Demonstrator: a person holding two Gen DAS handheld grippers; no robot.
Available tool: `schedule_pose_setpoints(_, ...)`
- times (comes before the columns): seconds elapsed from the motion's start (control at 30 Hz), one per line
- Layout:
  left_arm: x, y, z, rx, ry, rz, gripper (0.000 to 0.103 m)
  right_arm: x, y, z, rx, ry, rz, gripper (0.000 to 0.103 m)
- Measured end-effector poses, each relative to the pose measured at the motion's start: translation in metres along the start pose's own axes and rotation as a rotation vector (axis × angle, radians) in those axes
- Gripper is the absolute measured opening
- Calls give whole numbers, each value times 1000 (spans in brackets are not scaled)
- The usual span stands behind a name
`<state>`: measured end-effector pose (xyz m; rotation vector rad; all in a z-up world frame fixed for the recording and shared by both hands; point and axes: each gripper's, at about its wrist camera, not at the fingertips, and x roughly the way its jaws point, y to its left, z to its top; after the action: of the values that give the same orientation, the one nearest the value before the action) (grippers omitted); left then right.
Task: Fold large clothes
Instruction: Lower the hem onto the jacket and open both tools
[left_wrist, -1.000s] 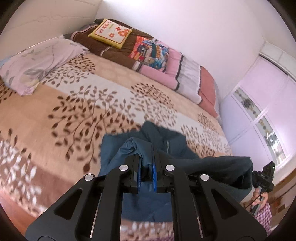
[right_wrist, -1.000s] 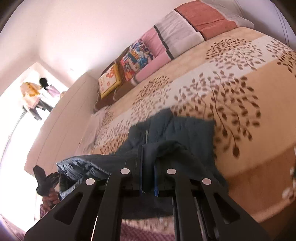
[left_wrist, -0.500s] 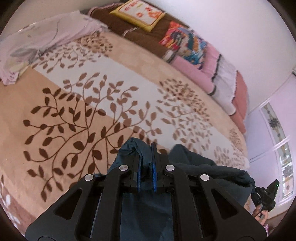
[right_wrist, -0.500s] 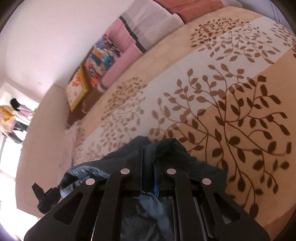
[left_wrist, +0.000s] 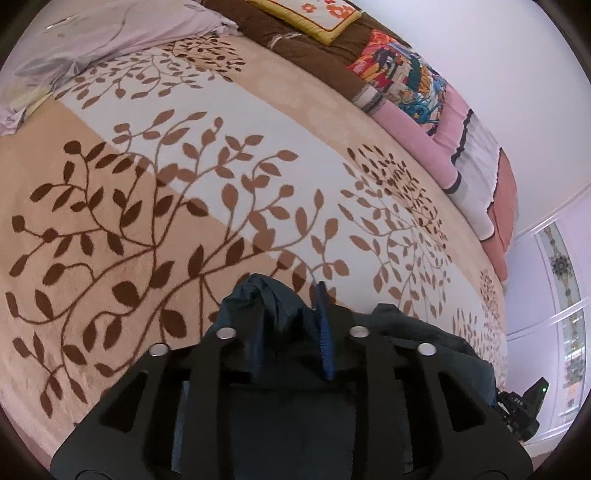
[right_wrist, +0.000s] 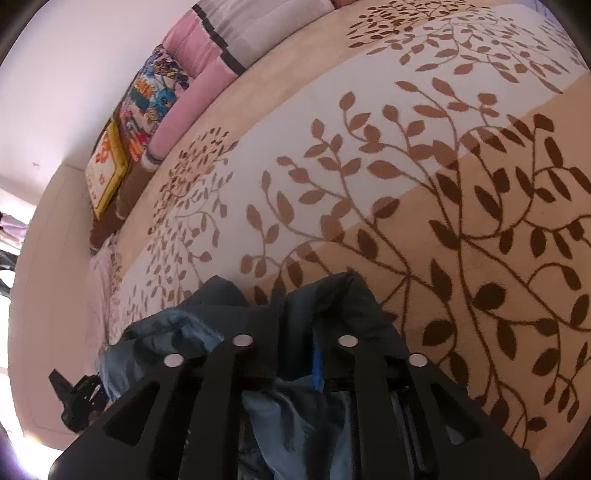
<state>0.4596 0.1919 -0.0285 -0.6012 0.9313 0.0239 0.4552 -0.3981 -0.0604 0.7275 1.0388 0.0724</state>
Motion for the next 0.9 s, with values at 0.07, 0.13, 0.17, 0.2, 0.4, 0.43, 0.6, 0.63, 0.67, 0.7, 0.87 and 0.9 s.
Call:
schedule_pose_setpoints(0.07,-6,0,0,4,-19,-9,39,-2,2,2,-5,5,20,24)
schedule_pose_setpoints(0.13,-16,1,1,0,-80,18,71,-6,3,4,6,13,63,38)
schedule_pose_setpoints(0.17,-24,3,2,-3,-125,23,75,-7,4,5,20,18,87,44)
schedule_pose_setpoints(0.2,-30,4,3,-7,-153,15,75,-10,4,7,36,7,115,58)
schedule_pose_setpoints(0.4,-50,1,-5,32,-119,-41,75,-38,16,-2,-48,-115,37,67)
schedule_pose_setpoints(0.43,-52,-2,-10,55,-111,-51,75,-41,21,-6,-79,-125,29,66)
schedule_pose_setpoints(0.6,-50,-36,-55,264,14,-102,39,-37,50,-46,-245,-26,28,22)
schedule_pose_setpoints(0.63,-47,-41,-62,292,39,-99,29,-32,56,-56,-285,6,28,15)
schedule_pose_setpoints(0.67,-40,-47,-71,329,69,-93,22,-27,61,-63,-312,29,21,14)
schedule_pose_setpoints(0.7,-32,-52,-78,363,91,-71,21,-22,64,-67,-329,44,6,13)
schedule_pose_setpoints(0.87,4,-53,-88,409,150,69,20,20,46,-63,-275,114,-130,7)
schedule_pose_setpoints(0.9,9,-51,-87,406,151,80,20,27,39,-58,-258,115,-167,0)
